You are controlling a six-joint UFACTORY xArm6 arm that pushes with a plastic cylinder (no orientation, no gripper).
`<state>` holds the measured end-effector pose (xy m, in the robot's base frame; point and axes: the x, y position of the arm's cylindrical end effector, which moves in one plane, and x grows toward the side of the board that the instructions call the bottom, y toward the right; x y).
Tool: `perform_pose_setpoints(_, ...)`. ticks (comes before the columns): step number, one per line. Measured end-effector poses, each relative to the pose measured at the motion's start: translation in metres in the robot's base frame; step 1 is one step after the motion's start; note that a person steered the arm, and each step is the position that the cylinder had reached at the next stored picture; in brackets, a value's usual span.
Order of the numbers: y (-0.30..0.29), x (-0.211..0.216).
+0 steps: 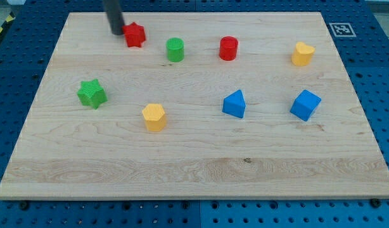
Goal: Move the green star to the top left of the yellow hexagon
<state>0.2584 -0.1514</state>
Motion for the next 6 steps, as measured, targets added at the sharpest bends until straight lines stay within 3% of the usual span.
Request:
perform_pose_setpoints(2,0.069,0.044)
perform_pose_setpoints(3,0.028,0.045)
perform_pose_setpoints(4,-0.015,0.077)
perform_pose_setpoints(5,-0.070,0.122)
perform_pose_setpoints(6,-0.084,0.173)
